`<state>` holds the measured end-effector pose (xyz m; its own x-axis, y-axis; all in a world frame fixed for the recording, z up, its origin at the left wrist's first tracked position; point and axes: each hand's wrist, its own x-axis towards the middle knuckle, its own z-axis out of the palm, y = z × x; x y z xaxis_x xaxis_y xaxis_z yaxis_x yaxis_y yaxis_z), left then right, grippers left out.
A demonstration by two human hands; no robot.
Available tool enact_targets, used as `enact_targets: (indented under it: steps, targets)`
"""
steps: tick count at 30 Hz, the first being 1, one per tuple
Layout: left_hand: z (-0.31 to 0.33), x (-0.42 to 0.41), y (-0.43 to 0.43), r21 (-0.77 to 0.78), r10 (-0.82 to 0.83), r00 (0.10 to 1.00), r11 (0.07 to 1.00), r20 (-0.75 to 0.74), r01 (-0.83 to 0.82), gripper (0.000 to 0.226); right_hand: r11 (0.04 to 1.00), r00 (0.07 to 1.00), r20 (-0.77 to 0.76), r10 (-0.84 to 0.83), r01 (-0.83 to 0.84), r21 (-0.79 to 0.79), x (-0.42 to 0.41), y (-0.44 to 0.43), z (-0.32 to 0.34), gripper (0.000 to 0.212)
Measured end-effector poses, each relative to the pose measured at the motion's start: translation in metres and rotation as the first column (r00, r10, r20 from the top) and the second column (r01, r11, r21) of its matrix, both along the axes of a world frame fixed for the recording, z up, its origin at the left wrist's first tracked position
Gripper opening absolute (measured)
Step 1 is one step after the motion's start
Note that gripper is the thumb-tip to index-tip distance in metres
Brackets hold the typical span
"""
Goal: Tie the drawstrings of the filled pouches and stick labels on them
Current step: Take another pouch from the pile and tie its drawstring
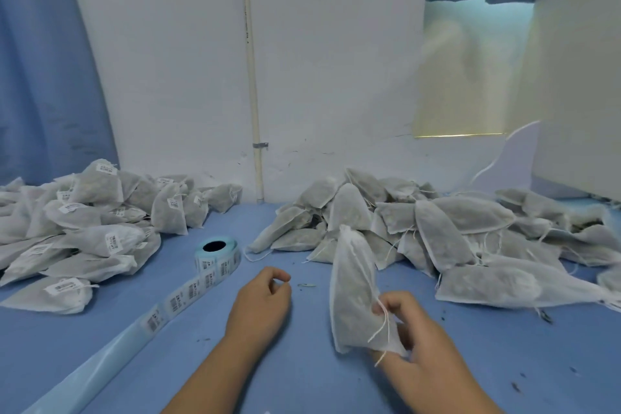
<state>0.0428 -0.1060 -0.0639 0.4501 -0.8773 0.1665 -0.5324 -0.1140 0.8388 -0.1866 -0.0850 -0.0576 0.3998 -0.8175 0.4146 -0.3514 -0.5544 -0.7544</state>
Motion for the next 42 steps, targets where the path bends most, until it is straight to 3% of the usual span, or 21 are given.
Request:
enact_targets:
  steps: [3, 5, 7, 9, 11, 15, 18, 22, 26, 31, 38, 42]
  targets:
    - [0.015, -0.011, 0.014, -0.097, -0.121, 0.953, 0.99, -0.279, 0.097, 0.011, 0.996, 0.995, 0.065, 0.08, -0.082, 0.041, -0.002, 0.002, 0.0, 0.04]
    - [0.027, -0.023, 0.027, -0.177, -0.302, 0.799, 0.953, -0.52, 0.245, 0.025, 0.988, 0.984, 0.122, 0.129, -0.139, 0.073, -0.002, 0.004, 0.003, 0.037]
    - [0.036, -0.033, 0.04, -0.221, -0.435, 0.682, 0.898, -0.588, 0.381, 0.046, 0.972, 0.969, 0.147, 0.198, -0.213, 0.098, -0.002, 0.008, 0.003, 0.034]
    - [0.04, -0.041, 0.054, -0.262, -0.499, 0.627, 0.861, -0.598, 0.435, 0.046, 0.962, 0.963, 0.123, 0.241, -0.254, 0.103, -0.002, 0.012, 0.004, 0.032]
    - [0.04, -0.047, 0.066, -0.299, -0.491, 0.633, 0.87, -0.599, 0.392, 0.043, 0.959, 0.961, 0.09, 0.262, -0.27, 0.088, -0.003, 0.015, 0.007, 0.03]
    - [0.039, -0.053, 0.084, -0.328, -0.33, 0.744, 0.932, -0.582, 0.156, 0.033, 0.956, 0.957, -0.029, 0.289, -0.286, 0.067, -0.008, 0.018, 0.01, 0.031]
    - [0.04, -0.058, 0.095, -0.328, -0.213, 0.856, 0.943, -0.471, 0.054, 0.017, 0.978, 0.98, -0.003, 0.198, -0.197, 0.073, -0.009, 0.019, 0.01, 0.036]
    - [0.042, -0.068, 0.105, -0.352, -0.152, 0.961, 0.934, -0.229, 0.064, 0.012, 0.967, 0.966, 0.21, 0.15, -0.187, 0.173, -0.007, 0.022, 0.015, 0.027]
    - [0.047, -0.077, 0.107, -0.353, -0.195, 0.981, 0.916, 0.021, 0.19, 0.014, 0.94, 0.918, 0.364, 0.161, -0.255, 0.228, -0.003, 0.03, 0.022, 0.022]
    - [0.051, -0.077, 0.104, -0.353, -0.105, 0.972, 0.919, 0.211, 0.176, 0.027, 0.93, 0.92, 0.385, 0.066, -0.197, 0.31, -0.007, 0.029, 0.026, 0.015]
    - [0.055, -0.062, 0.087, -0.296, 0.087, 0.816, 0.949, 0.572, 0.106, 0.028, 0.885, 0.909, 0.414, 0.045, -0.229, 0.406, -0.018, 0.019, 0.03, 0.014]
    - [0.052, -0.062, 0.074, -0.067, 0.036, 0.529, 0.997, 0.848, 0.04, 0.047, 0.866, 0.929, 0.367, 0.055, -0.227, 0.445, -0.021, 0.015, 0.028, 0.013]
